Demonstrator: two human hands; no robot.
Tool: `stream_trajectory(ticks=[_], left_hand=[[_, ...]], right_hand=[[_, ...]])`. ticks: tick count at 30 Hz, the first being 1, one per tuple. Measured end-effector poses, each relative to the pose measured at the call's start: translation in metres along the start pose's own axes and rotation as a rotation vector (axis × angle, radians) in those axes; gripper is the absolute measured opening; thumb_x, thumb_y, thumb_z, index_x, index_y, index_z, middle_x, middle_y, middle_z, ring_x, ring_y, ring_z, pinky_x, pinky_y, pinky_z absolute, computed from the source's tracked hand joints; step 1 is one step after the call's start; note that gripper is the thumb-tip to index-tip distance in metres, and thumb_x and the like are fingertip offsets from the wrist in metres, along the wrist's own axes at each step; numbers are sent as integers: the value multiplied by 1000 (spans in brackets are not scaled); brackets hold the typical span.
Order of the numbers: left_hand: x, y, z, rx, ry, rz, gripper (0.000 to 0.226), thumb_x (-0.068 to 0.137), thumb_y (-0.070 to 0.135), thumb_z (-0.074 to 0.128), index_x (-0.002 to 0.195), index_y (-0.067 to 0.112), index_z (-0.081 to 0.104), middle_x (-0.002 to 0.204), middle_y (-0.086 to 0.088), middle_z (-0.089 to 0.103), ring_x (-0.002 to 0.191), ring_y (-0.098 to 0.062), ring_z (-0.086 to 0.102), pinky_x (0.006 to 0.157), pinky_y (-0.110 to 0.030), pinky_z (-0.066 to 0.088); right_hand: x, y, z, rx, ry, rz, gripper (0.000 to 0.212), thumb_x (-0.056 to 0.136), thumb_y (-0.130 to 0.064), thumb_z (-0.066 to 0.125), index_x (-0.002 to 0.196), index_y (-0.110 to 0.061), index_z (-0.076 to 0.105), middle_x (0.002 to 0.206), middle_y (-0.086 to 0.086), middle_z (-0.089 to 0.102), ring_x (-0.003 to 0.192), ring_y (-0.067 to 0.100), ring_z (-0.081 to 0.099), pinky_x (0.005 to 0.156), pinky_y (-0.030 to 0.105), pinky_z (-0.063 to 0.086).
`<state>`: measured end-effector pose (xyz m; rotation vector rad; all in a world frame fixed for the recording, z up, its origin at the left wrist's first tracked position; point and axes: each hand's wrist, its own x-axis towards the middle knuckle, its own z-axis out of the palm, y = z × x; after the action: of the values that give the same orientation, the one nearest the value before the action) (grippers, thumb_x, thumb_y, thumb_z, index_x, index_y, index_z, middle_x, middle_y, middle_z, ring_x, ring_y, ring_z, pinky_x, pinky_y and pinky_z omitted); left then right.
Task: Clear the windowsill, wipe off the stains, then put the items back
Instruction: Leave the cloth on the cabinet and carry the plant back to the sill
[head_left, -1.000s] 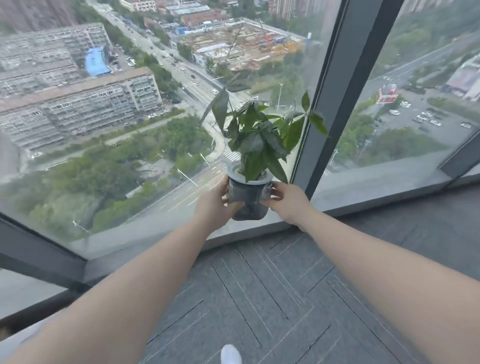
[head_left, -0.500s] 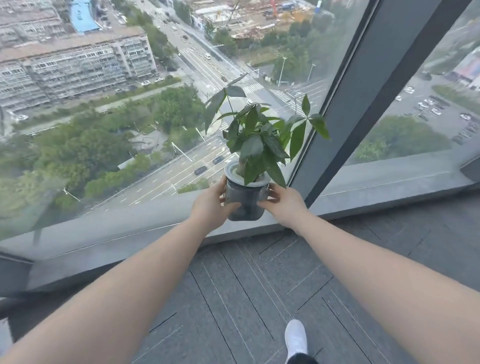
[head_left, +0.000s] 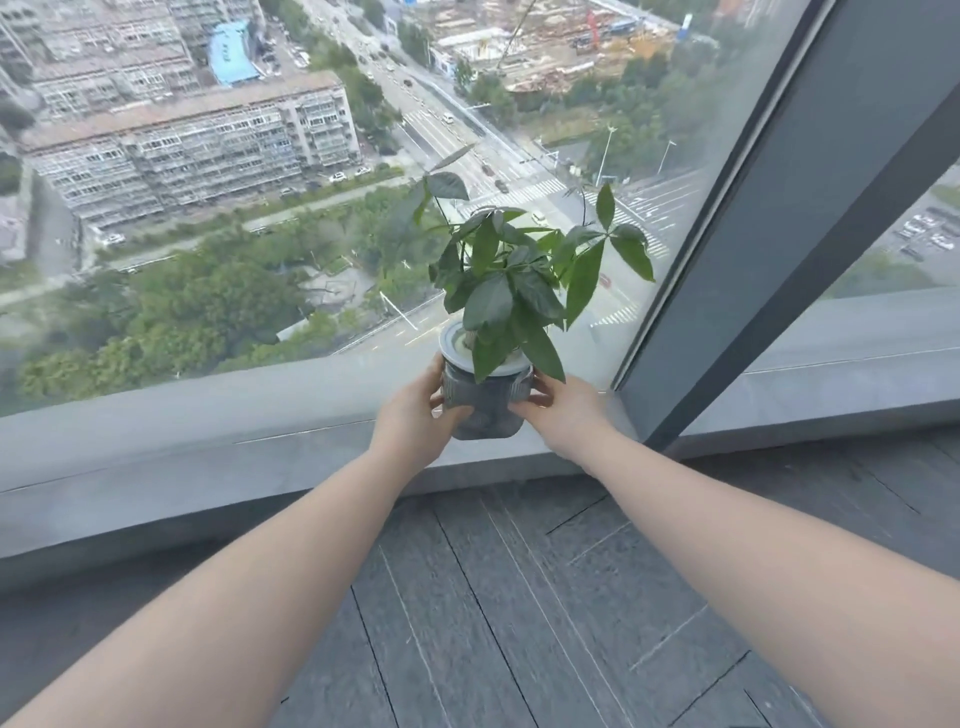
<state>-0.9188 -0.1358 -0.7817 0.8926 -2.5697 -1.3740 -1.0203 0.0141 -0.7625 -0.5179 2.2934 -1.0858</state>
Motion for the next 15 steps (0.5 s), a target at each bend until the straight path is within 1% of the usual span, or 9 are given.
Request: stream_trajectory(ticks=[2, 6, 10, 12, 15], left_hand=[[14, -35, 20, 11, 21, 1, 76, 85, 21, 69, 148, 35, 28, 127, 7, 62, 118, -13, 60, 99, -33, 47], [40, -96, 55, 80, 62, 9, 76, 86, 22, 67, 148, 37, 25, 131, 1, 61, 121, -15, 58, 100, -32, 46], [57, -140, 88, 87, 66, -21, 75, 86, 24, 68, 147, 36, 27, 132, 4, 60, 120, -11, 58, 95, -24, 42], [63, -154, 101, 72, 69, -32, 74, 85, 23, 68, 147, 35, 29, 132, 4, 60, 120, -11, 59, 97, -25, 42], [69, -166, 112, 61, 72, -35, 73, 86, 22, 68, 147, 34, 30, 132, 6, 60, 119, -12, 59, 100, -30, 45]], right_hand=[[21, 31, 27, 2, 11, -15, 32, 89, -22, 65, 120, -19, 60, 122, -2, 66, 108, 17, 62, 92, 31, 48], [54, 82, 78, 16, 44, -12, 38, 90, -22, 64, 127, -17, 57, 128, 0, 63, 114, 22, 61, 98, 39, 48], [79, 123, 108, -29, 51, -7, 36, 89, -24, 64, 124, -19, 58, 125, -2, 64, 111, 22, 63, 96, 38, 49], [89, 138, 116, -55, 52, -1, 34, 88, -24, 64, 122, -19, 59, 124, -2, 65, 110, 21, 63, 95, 37, 49], [97, 151, 125, -73, 66, -2, 38, 89, -26, 65, 126, -20, 59, 127, -1, 64, 112, 21, 62, 96, 37, 49]])
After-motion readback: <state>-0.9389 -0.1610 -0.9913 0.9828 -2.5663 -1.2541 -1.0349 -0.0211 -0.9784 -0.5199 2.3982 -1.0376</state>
